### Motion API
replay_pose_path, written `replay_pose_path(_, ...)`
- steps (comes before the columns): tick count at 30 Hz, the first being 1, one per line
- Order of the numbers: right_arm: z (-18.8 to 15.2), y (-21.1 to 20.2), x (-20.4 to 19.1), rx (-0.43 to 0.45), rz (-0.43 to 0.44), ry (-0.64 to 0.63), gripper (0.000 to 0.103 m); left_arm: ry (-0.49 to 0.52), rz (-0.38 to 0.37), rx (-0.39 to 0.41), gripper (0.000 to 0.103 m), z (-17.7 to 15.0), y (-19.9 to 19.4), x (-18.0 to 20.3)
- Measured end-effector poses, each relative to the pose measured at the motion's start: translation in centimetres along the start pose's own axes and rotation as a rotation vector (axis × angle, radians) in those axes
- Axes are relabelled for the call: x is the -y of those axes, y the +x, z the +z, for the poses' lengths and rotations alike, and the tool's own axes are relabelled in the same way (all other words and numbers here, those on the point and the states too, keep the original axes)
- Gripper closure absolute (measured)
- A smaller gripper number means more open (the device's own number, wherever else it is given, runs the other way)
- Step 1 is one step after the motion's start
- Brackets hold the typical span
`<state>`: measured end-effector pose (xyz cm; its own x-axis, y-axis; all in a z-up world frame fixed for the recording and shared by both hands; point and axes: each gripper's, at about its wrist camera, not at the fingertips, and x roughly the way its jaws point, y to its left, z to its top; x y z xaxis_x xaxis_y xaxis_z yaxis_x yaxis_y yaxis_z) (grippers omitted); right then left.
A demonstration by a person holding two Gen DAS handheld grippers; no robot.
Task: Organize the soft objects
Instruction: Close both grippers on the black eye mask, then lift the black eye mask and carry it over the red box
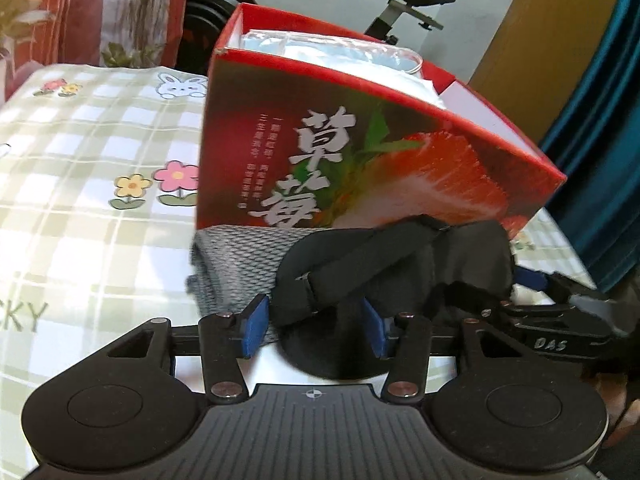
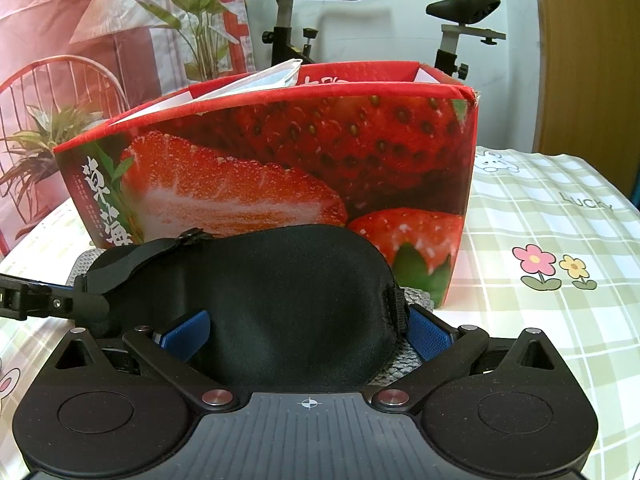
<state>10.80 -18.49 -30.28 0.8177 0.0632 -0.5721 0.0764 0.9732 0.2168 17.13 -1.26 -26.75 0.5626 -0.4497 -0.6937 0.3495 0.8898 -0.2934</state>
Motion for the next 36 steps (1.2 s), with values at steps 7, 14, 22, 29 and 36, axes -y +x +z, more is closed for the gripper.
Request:
replay_pose_path(7, 0.4, -0.9, -0.2, 0.004, 0.017, -0.002, 0.007, 0.009, -0.019, 0.029, 0.071, 0.0, -0.9, 0.1)
replay_pose_path(14, 1.4, -3.4, 0.6, 0.027, 0.044, 0.025, 0.022, 0.037, -0.004, 0.072, 0.091, 0.3, -2.5, 0.0)
replay_pose_path(22, 2.6, -5.5, 1.7, 0.036, 0.084, 0.080, 0.057, 0.055, 0.000, 0.121, 0.093, 0.4, -4.3, 0.3)
replay_pose_path(29, 2.2, -5.5, 0.3, -0.004, 0.116, 0.052, 0.063, 0.053, 0.003, 0.104, 0.093, -0.2, -4.3, 0.1)
replay_pose_path(36, 3.4, -6.5, 0.2, 0.036, 0.105, 0.048, 0.075, 0.061, 0.001, 0.131, 0.093, 0.0, -4.9, 0.1)
